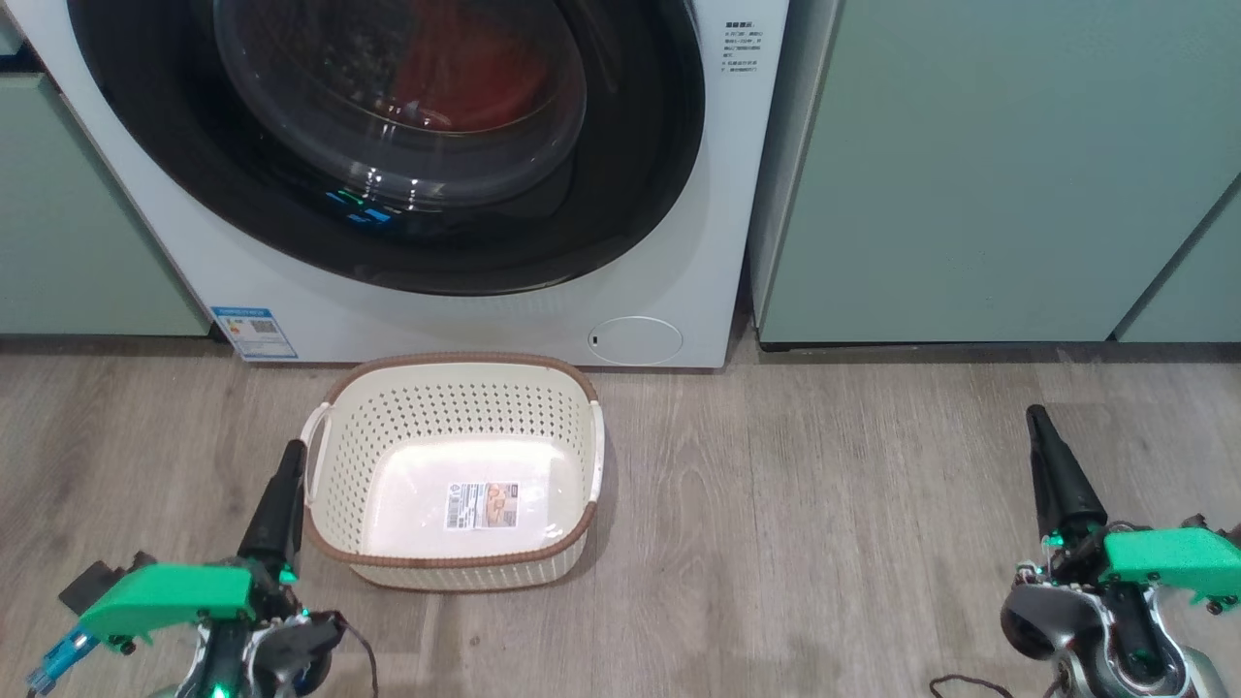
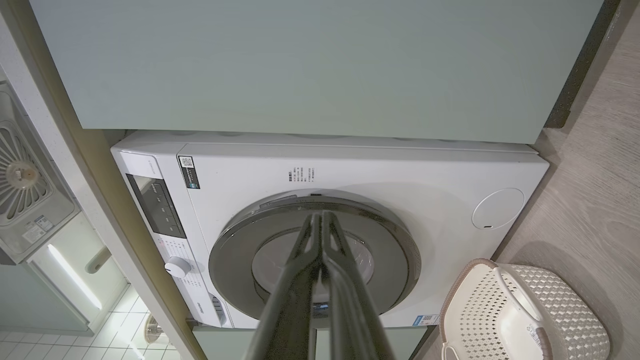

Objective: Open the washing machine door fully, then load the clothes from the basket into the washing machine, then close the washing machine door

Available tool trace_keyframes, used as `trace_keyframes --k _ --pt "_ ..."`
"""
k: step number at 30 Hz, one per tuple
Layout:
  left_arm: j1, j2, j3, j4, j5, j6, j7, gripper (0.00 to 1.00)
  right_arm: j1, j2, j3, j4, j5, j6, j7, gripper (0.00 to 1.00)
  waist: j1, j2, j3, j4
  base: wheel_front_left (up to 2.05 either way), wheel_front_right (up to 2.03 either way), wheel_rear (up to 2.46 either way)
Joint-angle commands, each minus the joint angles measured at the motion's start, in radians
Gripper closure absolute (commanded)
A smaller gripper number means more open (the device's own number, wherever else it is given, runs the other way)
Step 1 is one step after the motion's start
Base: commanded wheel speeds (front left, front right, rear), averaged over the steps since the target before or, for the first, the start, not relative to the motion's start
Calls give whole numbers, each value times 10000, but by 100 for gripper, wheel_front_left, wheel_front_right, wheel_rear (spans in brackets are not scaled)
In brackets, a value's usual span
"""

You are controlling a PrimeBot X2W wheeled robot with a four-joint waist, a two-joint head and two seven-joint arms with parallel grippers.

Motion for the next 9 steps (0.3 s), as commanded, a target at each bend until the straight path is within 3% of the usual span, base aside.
trace_keyframes --k 1,9 --pt "-491 57 367 -292 53 -94 52 100 -495 -48 173 -321 -45 0 77 100 0 0 0 0 0 0 0" --pt "-492 50 376 -292 60 -94 59 100 -496 -41 163 -321 -53 0 84 100 0 0 0 0 0 0 0"
